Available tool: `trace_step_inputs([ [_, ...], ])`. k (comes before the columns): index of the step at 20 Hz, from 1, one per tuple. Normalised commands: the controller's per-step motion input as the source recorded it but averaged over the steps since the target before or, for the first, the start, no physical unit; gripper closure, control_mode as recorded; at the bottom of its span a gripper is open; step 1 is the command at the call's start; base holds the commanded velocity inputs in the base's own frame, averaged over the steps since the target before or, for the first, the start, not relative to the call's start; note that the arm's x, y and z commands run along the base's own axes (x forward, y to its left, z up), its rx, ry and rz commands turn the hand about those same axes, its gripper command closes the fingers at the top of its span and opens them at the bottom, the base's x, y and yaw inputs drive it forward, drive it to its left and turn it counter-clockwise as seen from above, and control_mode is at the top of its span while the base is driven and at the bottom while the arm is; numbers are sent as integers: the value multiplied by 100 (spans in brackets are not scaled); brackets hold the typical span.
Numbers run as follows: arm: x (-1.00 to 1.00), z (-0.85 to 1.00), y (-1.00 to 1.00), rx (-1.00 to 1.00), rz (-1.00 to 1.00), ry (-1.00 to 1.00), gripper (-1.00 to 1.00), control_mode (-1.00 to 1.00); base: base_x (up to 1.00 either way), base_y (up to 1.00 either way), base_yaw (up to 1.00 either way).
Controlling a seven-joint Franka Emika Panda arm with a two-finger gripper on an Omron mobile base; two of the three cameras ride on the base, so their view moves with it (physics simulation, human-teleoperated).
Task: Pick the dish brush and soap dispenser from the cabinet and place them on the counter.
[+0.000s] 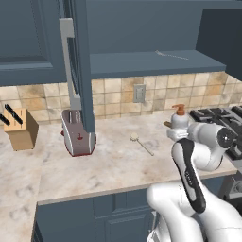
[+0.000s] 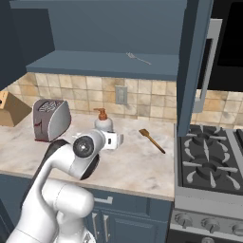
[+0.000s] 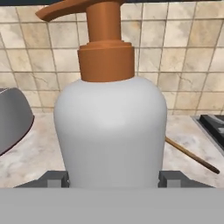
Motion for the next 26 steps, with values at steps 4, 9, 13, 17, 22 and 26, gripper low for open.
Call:
trace_step_inputs([
  [4,30,-48,-2,-2,5,-4,100,-100,0,0,0],
  [9,42,-58,0,-4,8,-6,100,-100,0,0,0],
  [13,28,-60,0,0,10,-19,100,-100,0,0,0],
  [17,26,-62,2,0,10,-16,100,-100,0,0,0],
  [22,12,-28,16,-1,9,11,100,-100,0,0,0],
  [26,0,-3,37,-5,7,28,100,-100,0,0,0],
])
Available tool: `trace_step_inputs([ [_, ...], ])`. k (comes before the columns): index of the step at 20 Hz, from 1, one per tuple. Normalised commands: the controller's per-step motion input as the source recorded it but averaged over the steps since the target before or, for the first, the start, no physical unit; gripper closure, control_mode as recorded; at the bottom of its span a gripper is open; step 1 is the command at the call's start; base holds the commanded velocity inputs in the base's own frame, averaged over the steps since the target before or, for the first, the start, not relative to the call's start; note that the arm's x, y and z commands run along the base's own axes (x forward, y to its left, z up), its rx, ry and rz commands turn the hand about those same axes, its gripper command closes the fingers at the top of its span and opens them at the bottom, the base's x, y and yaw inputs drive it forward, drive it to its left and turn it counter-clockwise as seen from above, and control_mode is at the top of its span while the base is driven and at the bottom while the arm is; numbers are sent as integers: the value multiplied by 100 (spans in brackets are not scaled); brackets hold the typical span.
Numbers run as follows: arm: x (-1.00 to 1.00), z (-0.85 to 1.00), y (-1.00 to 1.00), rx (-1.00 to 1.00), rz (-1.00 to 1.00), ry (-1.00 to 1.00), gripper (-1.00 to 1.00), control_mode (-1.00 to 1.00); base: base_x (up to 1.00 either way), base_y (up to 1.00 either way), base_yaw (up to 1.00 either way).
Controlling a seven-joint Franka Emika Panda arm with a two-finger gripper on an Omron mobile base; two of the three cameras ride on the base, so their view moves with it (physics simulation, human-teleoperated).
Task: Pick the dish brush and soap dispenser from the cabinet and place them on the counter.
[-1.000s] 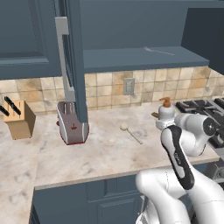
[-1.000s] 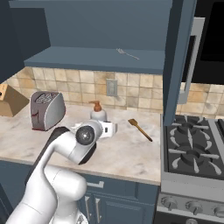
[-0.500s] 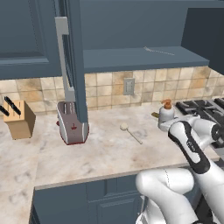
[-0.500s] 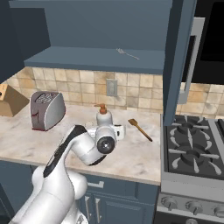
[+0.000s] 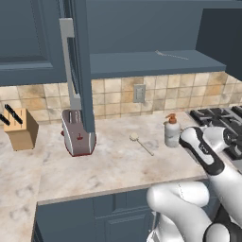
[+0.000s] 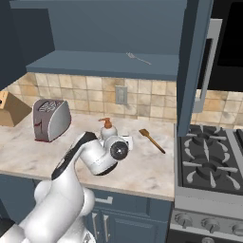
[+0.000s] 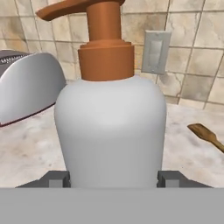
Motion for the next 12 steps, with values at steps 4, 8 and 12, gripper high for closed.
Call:
trace_step_inputs([
  [4,14,-5,28,-3,4,28,100,-100,0,0,0],
  [8,21,-27,17,-1,5,18,100,-100,0,0,0],
  [12,20,-39,8,0,6,5,100,-100,0,0,0],
])
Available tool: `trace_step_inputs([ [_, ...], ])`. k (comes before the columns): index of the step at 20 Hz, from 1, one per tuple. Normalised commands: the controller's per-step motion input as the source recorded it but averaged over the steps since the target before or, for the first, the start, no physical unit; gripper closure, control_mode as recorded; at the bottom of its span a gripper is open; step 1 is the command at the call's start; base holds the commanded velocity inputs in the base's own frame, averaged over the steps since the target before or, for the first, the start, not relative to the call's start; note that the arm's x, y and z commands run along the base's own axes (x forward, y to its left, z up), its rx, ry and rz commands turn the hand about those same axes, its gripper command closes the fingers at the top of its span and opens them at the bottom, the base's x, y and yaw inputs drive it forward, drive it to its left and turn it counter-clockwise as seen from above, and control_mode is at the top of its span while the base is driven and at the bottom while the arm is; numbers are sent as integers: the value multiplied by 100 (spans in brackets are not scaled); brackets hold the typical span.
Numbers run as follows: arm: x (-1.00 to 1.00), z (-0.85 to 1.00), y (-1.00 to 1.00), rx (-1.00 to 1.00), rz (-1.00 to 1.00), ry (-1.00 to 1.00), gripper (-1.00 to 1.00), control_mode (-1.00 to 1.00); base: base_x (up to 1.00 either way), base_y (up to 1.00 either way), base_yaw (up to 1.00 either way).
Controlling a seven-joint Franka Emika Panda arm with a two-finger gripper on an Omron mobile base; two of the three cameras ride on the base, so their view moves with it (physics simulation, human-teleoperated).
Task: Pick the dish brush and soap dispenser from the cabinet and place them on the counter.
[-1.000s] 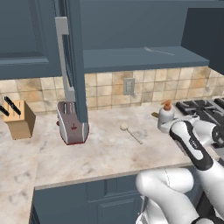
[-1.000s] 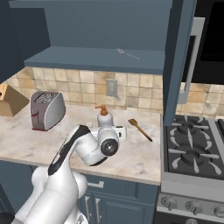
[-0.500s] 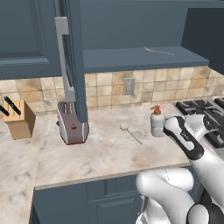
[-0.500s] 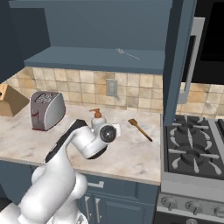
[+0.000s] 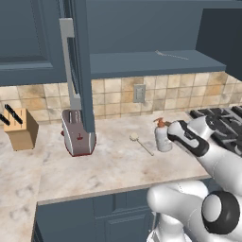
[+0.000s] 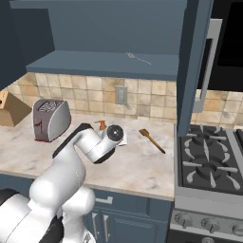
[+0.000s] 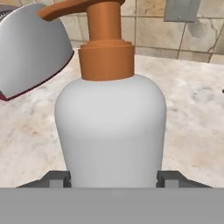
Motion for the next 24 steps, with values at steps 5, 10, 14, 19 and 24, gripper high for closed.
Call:
trace_step_inputs([
  [5,12,-48,2,0,6,-3,100,-100,0,0,0],
  [10,8,-44,0,0,4,-6,100,-100,0,0,0],
  [14,0,-39,0,0,2,-15,100,-100,0,0,0],
  [19,0,-41,-3,0,1,-17,100,-100,0,0,0],
  [24,0,-34,-2,0,1,-13,100,-100,0,0,0],
])
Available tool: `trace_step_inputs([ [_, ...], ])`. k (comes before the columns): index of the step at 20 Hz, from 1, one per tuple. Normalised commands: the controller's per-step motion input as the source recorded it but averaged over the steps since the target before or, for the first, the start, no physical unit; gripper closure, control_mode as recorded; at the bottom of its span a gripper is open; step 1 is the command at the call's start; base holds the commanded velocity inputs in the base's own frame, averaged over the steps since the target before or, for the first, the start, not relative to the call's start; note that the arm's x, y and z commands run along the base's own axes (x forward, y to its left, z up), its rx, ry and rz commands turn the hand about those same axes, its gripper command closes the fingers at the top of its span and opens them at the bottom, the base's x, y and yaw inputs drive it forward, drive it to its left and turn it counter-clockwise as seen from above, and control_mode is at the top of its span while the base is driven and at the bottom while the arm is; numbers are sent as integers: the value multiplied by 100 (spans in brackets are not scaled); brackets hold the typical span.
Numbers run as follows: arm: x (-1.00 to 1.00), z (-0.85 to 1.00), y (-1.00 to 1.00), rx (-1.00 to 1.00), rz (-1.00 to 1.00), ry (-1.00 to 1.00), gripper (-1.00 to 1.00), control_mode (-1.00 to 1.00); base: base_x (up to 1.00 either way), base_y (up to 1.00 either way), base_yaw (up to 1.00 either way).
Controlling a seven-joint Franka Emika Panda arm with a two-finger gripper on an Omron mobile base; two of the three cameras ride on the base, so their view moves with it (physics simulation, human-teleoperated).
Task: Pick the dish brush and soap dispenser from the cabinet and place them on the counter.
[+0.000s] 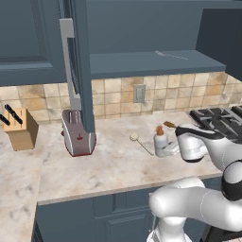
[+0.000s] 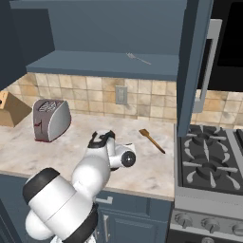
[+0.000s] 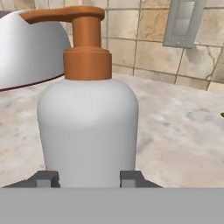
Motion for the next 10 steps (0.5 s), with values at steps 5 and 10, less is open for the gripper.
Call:
trace_step_inputs([
  [5,2,-10,1,0,1,-4,100,-100,0,0,0],
  [10,0,0,6,0,2,0,-100,-100,0,0,0],
])
